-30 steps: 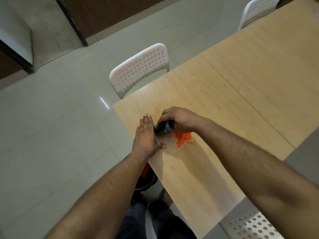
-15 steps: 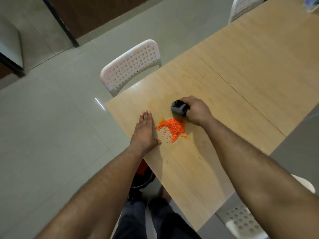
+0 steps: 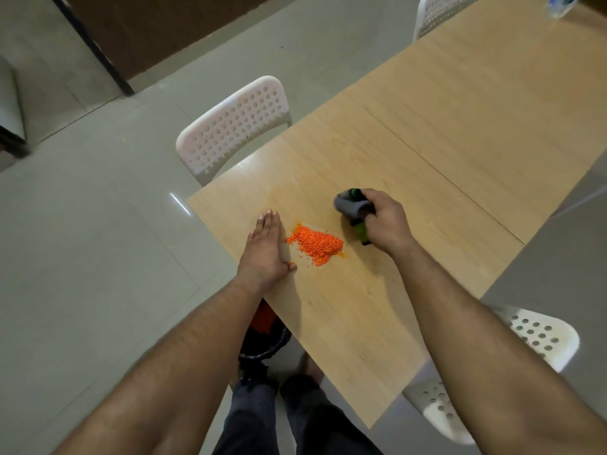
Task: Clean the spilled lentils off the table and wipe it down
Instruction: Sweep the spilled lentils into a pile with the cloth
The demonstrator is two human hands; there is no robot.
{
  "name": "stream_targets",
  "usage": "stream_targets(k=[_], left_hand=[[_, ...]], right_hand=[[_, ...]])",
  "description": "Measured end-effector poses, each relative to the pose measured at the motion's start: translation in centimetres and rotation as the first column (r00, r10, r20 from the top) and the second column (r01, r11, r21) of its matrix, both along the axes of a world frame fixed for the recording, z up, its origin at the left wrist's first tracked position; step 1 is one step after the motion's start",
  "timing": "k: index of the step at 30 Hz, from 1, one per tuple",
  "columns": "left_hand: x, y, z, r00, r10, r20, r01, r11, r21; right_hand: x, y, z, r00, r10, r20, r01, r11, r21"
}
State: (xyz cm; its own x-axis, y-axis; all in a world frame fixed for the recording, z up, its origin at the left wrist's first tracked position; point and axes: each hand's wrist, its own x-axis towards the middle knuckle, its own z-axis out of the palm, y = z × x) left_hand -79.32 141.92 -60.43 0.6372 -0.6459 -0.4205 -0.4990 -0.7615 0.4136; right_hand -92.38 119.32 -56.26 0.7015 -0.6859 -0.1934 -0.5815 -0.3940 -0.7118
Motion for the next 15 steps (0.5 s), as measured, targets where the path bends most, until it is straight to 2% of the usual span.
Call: stream_targets(k=[2,6,11,15], left_hand=[[0.1,0.0,0.0,1.000,-0.001,-0.009,0.001,1.000,-0.001],[0.1,-0.1,0.0,1.000,-0.007,0.004,0.007,1.000,0.002],[0.1,0.0,0.2,1.000,-0.009,-0.002,0.009,1.000,-0.001],[0.1,0.2,0.1,1.000,-0.005,-0.015,0.005,1.000,-0.018]], right_hand=[[-1.3,-0.7,-0.7,0.994,-0.084,-0.069,0.082,0.996,-0.028],[-2.3,0.9,-1.7,0.981,-0.117,-0.153,0.107,0.991,-0.077],[-1.3,5.9,-1.9,0.985,-0.134,-0.112,0.128,0.990,-0.063],[0.0,8.7,-2.4,0.991,-0.089,-0.095,0.090,0.996,0.010]])
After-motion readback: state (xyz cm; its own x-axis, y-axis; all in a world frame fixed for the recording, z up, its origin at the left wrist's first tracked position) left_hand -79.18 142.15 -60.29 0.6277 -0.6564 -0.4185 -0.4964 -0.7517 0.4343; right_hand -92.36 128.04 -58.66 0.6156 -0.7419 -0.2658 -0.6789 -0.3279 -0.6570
